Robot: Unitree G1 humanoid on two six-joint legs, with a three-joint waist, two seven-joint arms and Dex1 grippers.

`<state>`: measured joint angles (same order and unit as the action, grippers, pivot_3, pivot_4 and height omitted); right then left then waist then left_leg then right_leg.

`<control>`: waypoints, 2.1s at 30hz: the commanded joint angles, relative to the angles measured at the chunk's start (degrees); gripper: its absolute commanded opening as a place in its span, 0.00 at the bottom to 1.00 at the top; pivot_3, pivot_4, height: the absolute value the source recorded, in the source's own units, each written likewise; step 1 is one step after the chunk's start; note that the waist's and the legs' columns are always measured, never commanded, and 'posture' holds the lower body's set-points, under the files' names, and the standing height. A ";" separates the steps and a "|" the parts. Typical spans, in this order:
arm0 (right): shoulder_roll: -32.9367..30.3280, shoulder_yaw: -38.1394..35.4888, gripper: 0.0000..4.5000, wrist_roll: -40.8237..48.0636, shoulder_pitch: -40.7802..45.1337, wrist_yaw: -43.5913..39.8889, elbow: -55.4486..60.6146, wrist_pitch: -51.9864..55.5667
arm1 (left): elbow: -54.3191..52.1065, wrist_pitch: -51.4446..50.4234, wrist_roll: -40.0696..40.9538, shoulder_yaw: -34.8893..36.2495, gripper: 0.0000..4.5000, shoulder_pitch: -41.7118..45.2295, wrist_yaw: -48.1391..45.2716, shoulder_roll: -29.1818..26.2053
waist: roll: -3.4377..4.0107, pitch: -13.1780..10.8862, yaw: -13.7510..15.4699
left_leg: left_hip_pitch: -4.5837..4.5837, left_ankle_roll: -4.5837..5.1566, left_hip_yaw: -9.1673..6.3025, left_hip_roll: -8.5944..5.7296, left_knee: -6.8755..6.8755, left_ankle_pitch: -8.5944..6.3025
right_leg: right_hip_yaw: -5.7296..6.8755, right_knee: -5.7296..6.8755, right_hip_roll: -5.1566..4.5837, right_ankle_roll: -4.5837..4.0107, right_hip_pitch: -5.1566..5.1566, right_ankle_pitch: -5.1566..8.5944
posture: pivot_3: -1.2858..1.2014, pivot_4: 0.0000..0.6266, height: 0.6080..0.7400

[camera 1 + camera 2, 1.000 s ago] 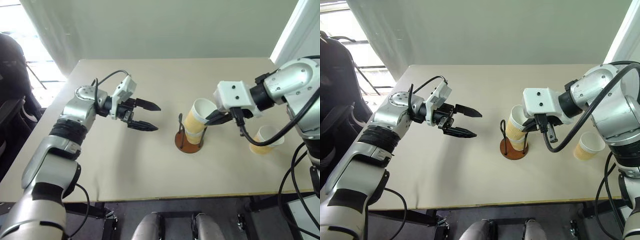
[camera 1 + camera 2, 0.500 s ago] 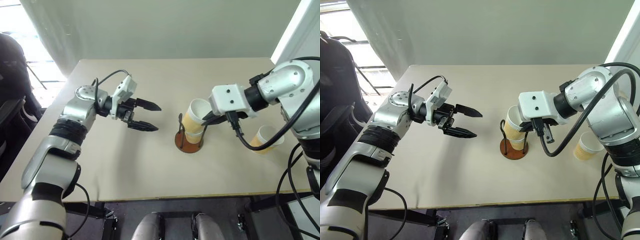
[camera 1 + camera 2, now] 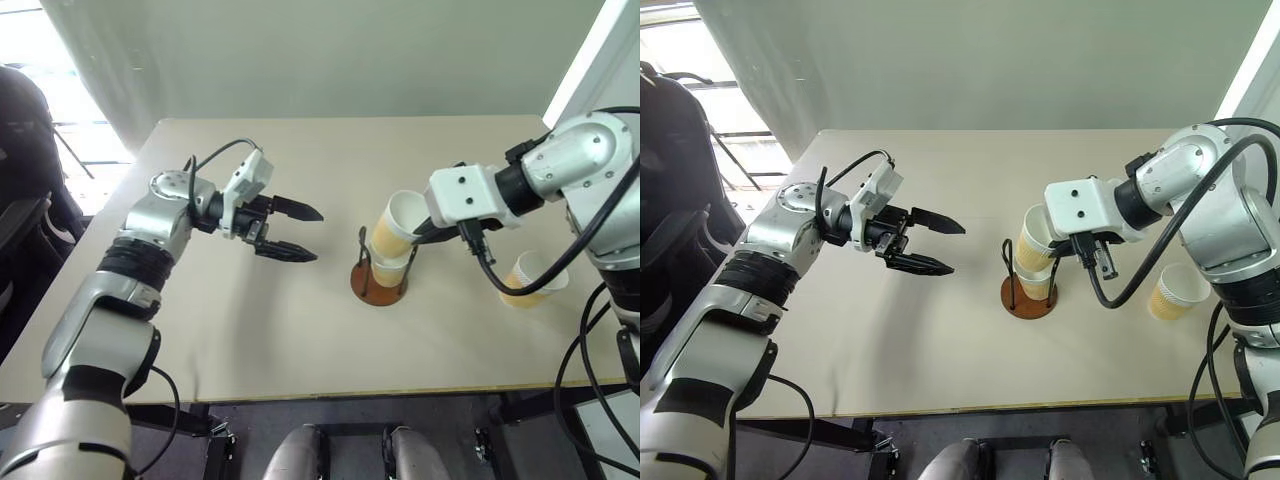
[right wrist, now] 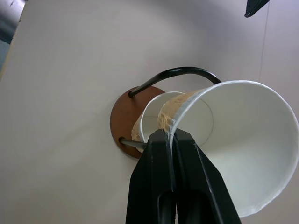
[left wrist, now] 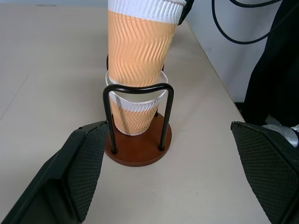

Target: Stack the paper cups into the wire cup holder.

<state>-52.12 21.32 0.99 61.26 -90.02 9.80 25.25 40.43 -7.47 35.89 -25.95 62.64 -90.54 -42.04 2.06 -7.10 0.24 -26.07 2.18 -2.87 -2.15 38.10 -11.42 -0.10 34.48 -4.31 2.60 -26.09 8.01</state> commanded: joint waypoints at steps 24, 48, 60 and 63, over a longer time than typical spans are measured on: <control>-5.67 -10.29 0.97 10.89 0.62 -0.58 0.16 13.16 | -2.89 -3.57 2.55 1.51 1.00 0.76 -1.96 -1.22 | -0.17 -0.11 0.34 | -0.03 -0.08 -0.01 -0.02 0.00 0.06 | -0.01 0.05 0.00 0.02 0.01 0.09 | 0.52 0.24 1.00; -24.51 -10.19 0.97 -1.64 -21.96 -2.31 -15.60 -17.47 | -5.97 -0.07 4.52 2.76 1.00 1.24 -1.96 -0.54 | -0.33 -0.18 0.40 | 0.12 0.52 0.01 -0.05 0.11 -0.24 | -0.14 0.33 -0.02 0.44 0.15 0.15 | 0.52 0.24 1.00; -21.88 -8.36 0.97 -9.28 -22.72 -0.69 -24.89 -27.82 | -5.94 0.51 5.18 3.80 1.00 1.16 -1.96 -0.34 | -0.33 -0.18 0.41 | 0.13 0.56 0.01 -0.07 0.13 -0.24 | -0.14 0.33 -0.04 0.50 0.17 0.10 | 0.52 0.24 1.00; -20.49 -7.82 0.97 -10.76 -22.03 -0.52 -25.80 -28.91 | -6.04 0.27 5.11 3.97 1.00 1.14 -1.96 -0.54 | -0.33 -0.19 0.38 | 0.15 0.57 0.00 -0.06 0.13 -0.24 | -0.14 0.33 -0.04 0.50 0.19 0.09 | 0.52 0.24 1.00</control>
<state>-72.74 13.56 -8.86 37.84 -91.02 -15.87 -2.47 35.87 -7.71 40.41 -23.80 62.67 -90.65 -41.80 1.73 -7.29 0.62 -25.91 2.75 -2.86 -2.21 38.23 -11.65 -0.24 34.81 -4.35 3.10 -25.89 8.08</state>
